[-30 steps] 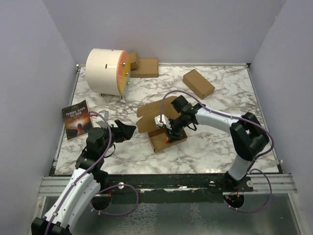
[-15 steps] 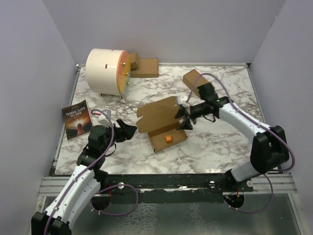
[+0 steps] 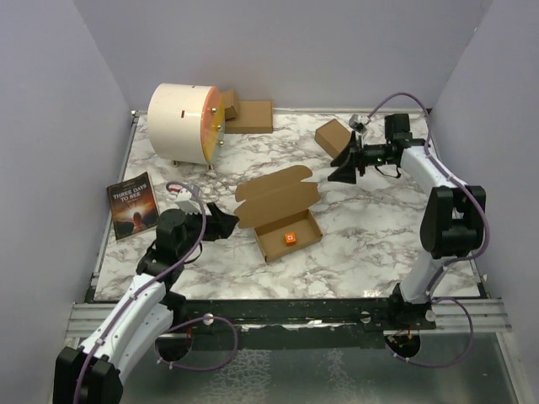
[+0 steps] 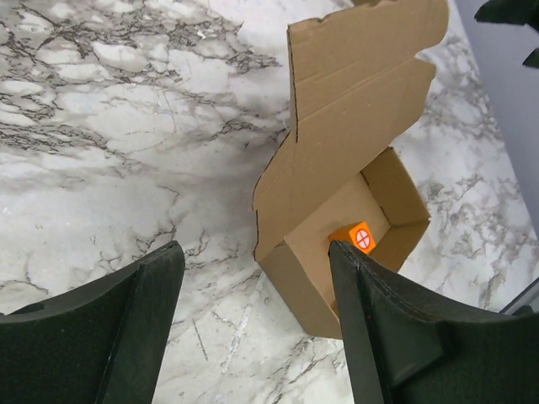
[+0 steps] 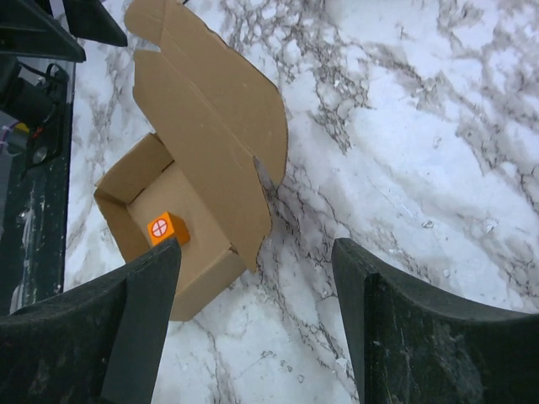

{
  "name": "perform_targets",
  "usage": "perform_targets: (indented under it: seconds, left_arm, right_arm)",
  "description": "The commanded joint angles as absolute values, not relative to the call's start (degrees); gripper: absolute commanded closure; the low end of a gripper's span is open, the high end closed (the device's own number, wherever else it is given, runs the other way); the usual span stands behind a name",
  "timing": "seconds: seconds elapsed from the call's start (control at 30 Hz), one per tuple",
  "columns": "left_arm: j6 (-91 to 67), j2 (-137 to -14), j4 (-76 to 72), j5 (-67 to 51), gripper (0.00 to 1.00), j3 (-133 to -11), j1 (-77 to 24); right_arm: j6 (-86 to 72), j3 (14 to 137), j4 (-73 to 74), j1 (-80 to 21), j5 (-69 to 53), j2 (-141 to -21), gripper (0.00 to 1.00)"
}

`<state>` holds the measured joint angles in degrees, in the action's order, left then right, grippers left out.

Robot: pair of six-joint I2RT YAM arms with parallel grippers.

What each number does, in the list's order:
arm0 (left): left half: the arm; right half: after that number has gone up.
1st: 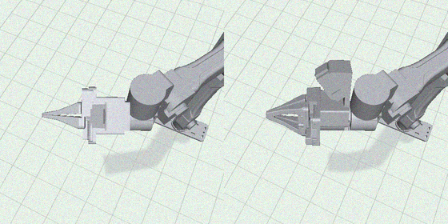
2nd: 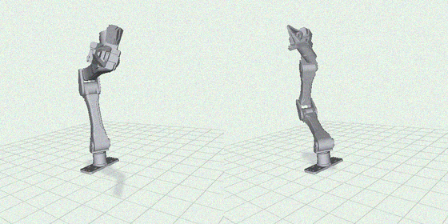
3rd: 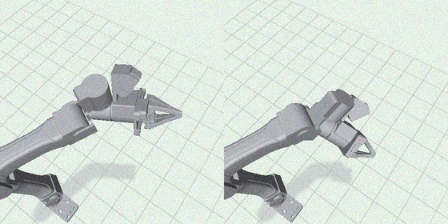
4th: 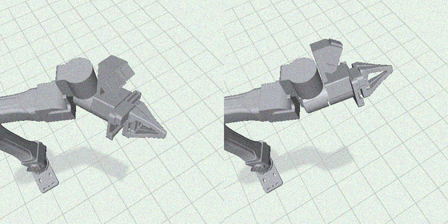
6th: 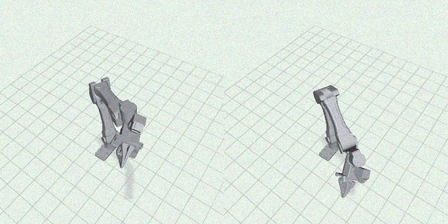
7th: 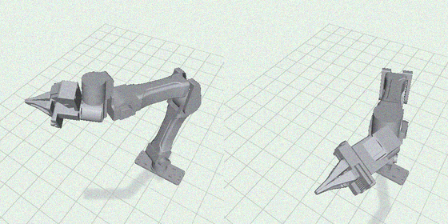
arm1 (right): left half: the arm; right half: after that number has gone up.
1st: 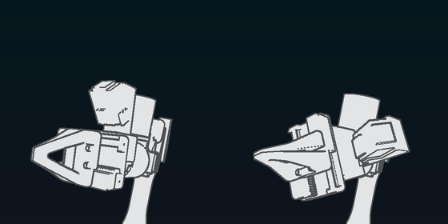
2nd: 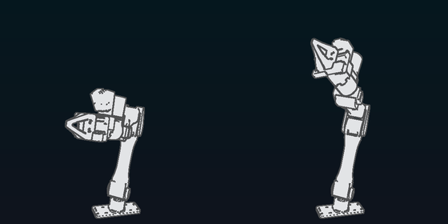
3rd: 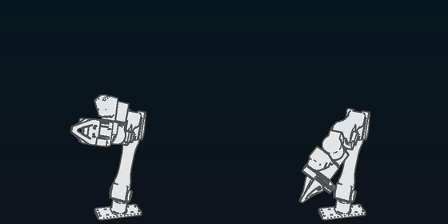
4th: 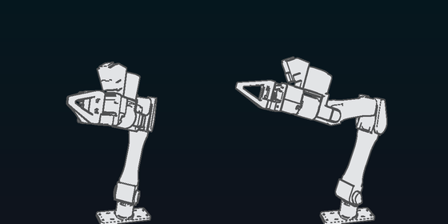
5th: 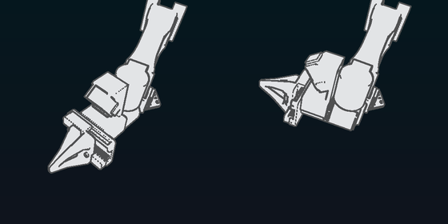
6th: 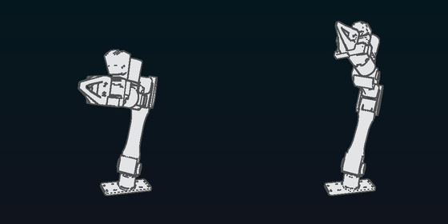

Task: Fold the paper box

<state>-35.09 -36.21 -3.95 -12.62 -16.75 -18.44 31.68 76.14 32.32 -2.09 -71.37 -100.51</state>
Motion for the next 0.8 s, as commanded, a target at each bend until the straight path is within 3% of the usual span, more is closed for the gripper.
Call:
perform_targets:
  seconds: [0.0,0.23,0.77]
  left_arm:
    - [-29.6,-41.8,-2.6,-17.0,0.28,-22.0,-18.1]
    - [-24.0,-54.3,-0.8,-21.2,0.38,-30.0,-17.8]
    - [-22.5,-69.0,-8.5,-37.7,0.60,-33.6,-13.1]
  right_arm:
    - [37.3,84.4,46.3,-2.9,-70.9,-106.4,0.27]
    - [41.4,93.7,55.1,-6.6,-66.5,-113.0,0.28]
    - [41.5,96.4,57.7,-10.0,-63.9,-117.1,0.35]
